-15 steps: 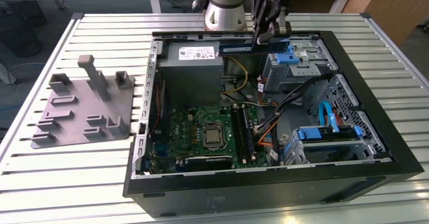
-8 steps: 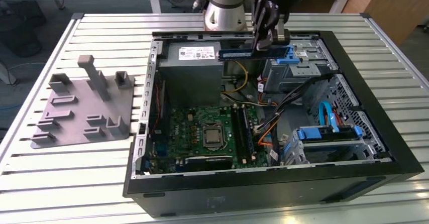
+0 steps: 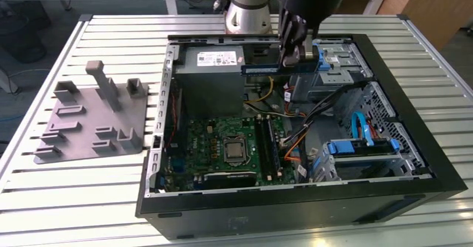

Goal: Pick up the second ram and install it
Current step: 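Pick up the second ram and move it above second insertion slot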

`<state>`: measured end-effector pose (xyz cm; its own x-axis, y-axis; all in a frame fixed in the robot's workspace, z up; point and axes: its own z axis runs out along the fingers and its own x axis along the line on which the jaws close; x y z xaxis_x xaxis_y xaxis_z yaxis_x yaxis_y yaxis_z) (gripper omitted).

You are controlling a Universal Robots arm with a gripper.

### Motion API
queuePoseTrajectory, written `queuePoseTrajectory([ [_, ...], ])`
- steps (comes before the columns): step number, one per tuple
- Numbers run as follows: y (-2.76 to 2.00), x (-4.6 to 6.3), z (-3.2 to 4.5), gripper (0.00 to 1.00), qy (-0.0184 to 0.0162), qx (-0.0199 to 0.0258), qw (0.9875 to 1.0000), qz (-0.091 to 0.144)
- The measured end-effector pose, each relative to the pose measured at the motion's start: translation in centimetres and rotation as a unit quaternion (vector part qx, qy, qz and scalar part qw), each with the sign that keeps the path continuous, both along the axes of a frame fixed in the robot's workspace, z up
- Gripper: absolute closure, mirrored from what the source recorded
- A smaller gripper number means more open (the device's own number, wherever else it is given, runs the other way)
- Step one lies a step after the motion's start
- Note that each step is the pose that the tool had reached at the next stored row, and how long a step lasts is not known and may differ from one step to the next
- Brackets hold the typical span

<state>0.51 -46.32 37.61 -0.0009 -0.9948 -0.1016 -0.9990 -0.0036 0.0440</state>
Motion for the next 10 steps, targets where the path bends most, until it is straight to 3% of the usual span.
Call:
queuePoseTrajectory([
  [5, -1.45, -0.2, -0.42, 0.86, 0.0, -0.0021, 1.0, 0.0],
  [8, -1.99, -0.3, -0.61, 0.86, 0.0, -0.0087, 1.0, 0.0],
  [10, -2.3, -0.3, -0.8, 0.86, 0.0, -0.0096, 1.0, 0.0],
])
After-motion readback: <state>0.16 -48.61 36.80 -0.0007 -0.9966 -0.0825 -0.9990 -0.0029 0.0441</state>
